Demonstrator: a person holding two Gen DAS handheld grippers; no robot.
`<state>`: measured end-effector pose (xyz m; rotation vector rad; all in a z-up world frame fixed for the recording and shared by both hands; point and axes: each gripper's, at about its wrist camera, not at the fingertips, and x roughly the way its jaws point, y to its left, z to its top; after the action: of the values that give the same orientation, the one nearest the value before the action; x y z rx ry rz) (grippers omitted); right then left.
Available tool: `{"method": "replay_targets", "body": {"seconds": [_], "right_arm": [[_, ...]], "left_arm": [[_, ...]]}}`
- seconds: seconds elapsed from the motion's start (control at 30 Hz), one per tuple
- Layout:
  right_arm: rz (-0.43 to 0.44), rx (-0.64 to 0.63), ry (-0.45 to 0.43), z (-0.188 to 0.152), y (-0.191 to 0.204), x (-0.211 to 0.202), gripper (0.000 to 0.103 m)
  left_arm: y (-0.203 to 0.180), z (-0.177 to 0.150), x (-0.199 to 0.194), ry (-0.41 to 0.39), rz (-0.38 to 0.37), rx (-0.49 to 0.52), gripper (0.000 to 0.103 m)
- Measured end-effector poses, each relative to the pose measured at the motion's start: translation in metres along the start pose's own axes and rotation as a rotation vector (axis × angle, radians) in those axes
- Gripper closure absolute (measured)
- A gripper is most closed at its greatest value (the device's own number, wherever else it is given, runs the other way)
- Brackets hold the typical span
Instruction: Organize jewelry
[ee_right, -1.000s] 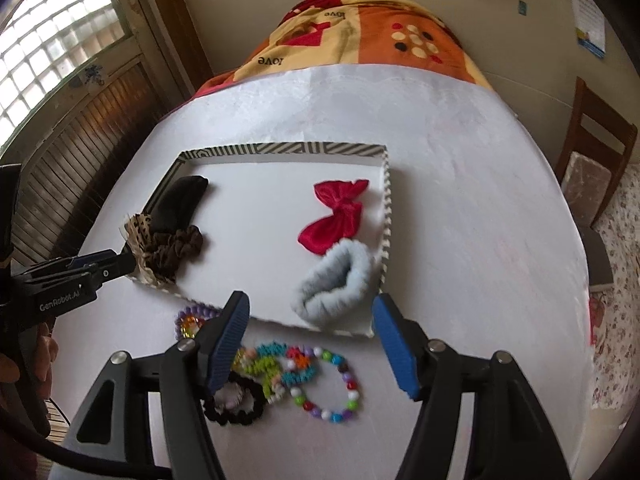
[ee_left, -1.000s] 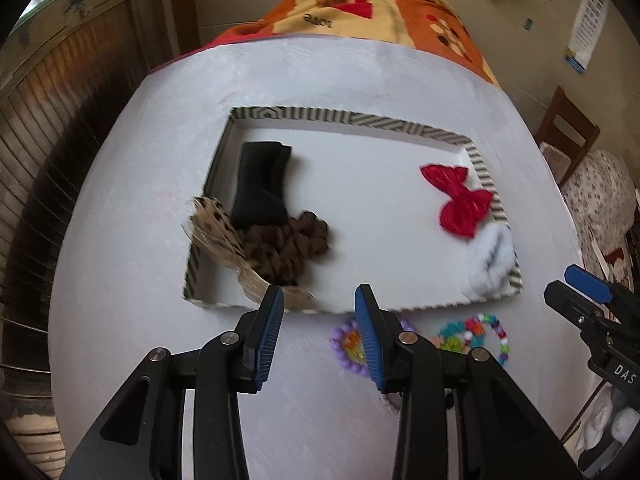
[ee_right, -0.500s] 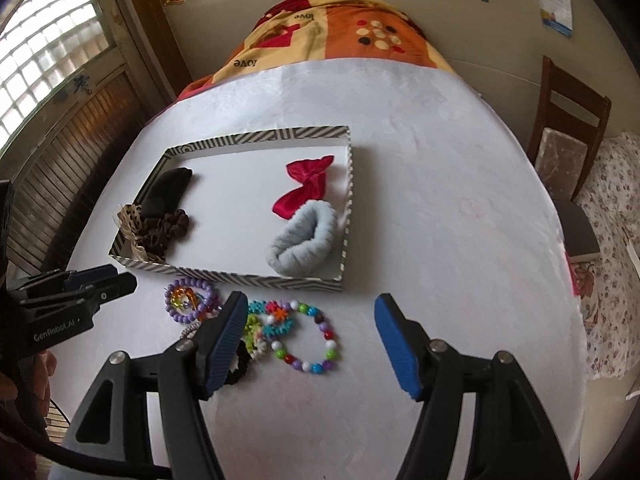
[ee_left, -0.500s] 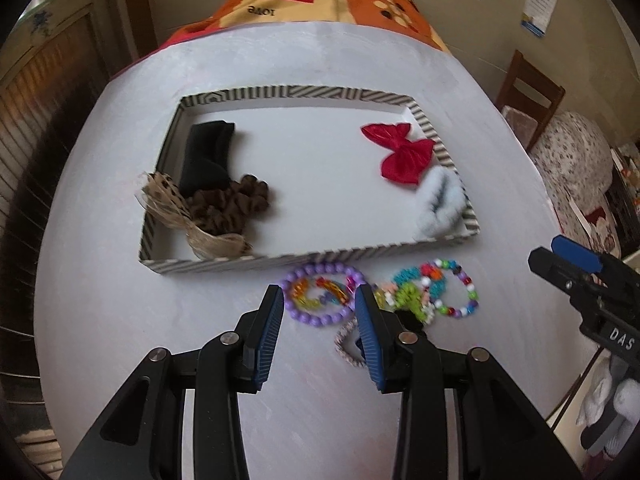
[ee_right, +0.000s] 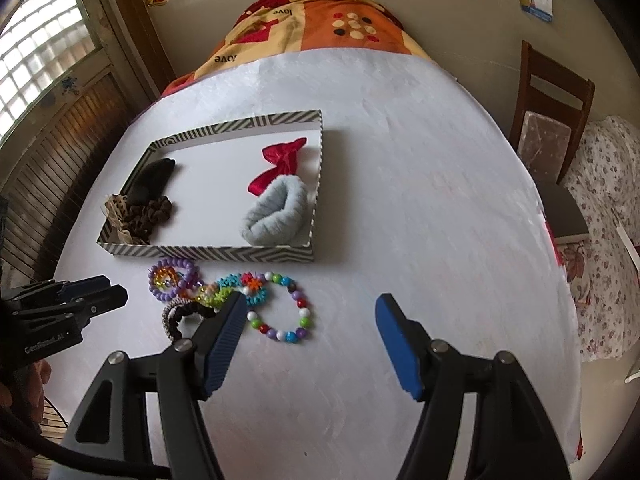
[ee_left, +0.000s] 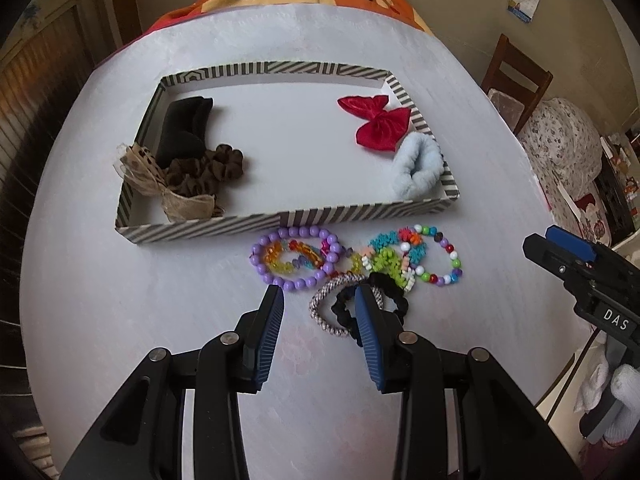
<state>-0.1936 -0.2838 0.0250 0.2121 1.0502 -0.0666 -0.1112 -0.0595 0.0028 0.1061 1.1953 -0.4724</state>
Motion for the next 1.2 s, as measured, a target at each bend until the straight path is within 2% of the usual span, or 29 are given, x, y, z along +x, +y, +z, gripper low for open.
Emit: {"method": "replay_targets", "body": {"seconds": [0.47,0.63,0.87,1.0,1.13,1.2], "right_arm": [[0.0,-0.01,0.052,-0.01,0.0,0.016,0.033],[-0.004,-0.015,0.063,-0.008,0.0,0.02,0.033],[0.007,-0.022,0.088,-0.011,-0.002,0.029,0.033],[0.02,-0.032,0.105,-0.013,0.0,0.038,0.033],[0.043,-0.054,0.109,-0.013,0.006,0.042,0.033],[0.093,-0.066,0.099,-0.013,0.012,0.041,0.034]], "left_arm": [[0.006,-0.01,0.014,0.046,0.001,-0.024,0.075],[0.018,-0.013,0.018,0.083,-0.06,-0.068,0.075],[0.034,-0.019,0.024,0.115,-0.055,-0.101,0.075],[0.04,-0.021,0.029,0.13,-0.068,-0.128,0.075],[0.029,-0.018,0.029,0.123,-0.086,-0.098,0.075],[0.023,-0.016,0.029,0.118,-0.083,-0.076,0.075]]}}
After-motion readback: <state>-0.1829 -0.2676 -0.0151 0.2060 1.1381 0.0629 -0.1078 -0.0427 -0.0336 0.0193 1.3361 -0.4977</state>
